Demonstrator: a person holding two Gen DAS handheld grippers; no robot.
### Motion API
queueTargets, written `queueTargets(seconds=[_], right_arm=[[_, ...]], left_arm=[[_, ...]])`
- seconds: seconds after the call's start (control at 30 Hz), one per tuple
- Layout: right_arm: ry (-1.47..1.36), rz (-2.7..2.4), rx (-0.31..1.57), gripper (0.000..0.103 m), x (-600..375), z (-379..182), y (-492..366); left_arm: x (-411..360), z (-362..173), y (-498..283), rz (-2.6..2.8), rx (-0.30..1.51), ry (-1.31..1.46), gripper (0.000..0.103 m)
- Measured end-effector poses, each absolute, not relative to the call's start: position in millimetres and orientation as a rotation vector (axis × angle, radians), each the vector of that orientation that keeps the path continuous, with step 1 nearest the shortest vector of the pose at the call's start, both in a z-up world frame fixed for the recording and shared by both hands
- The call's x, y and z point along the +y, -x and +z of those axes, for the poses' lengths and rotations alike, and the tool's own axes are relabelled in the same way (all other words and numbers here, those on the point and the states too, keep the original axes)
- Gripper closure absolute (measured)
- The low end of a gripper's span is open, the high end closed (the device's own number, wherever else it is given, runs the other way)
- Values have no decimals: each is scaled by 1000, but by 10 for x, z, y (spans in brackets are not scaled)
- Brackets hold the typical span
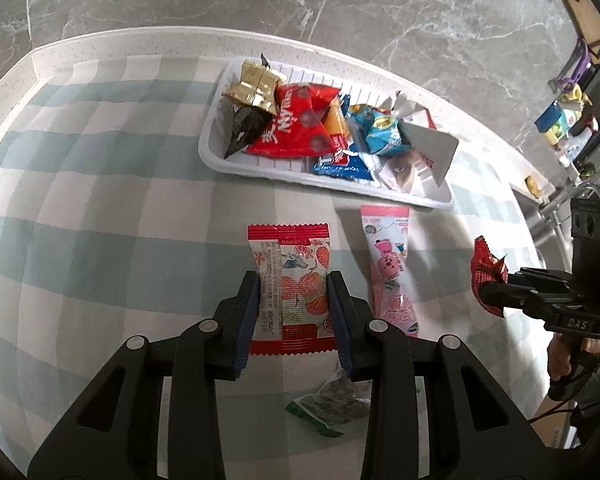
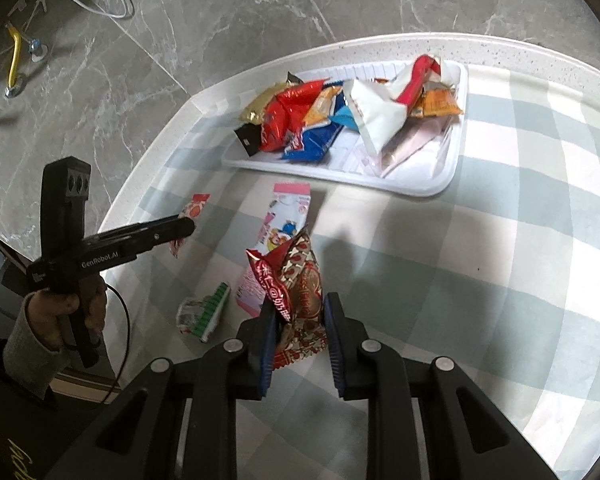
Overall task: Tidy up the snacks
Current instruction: 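Carry the red-white packet and red-gold candy over the white tray with both tools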
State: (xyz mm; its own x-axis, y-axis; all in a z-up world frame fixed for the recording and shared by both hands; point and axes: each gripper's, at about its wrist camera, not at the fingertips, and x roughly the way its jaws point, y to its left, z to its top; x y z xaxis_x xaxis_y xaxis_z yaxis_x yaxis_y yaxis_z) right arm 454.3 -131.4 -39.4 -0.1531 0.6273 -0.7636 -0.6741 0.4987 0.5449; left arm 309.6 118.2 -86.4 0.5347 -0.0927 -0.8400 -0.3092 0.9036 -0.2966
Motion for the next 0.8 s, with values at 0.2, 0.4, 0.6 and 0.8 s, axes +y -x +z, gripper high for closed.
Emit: queueTargets(seconds=[0.2, 0.4, 0.6, 0.8], right_arm=[[1, 1140, 1283, 79, -1307, -295, -4593], [-40, 1137, 1277, 79, -1286, -223, -4654], [-81, 1140, 1270, 79, -1262, -151, -4729], [-105, 1143, 1253, 79, -1155, -81, -4841]], left_arm=[[1214, -737, -3094, 122, 982, 453, 71], [1236, -644, -3115, 112, 964, 458, 71], [1263, -575, -3174, 101, 954, 460, 71], [1253, -483, -3277, 84, 938, 455, 71]])
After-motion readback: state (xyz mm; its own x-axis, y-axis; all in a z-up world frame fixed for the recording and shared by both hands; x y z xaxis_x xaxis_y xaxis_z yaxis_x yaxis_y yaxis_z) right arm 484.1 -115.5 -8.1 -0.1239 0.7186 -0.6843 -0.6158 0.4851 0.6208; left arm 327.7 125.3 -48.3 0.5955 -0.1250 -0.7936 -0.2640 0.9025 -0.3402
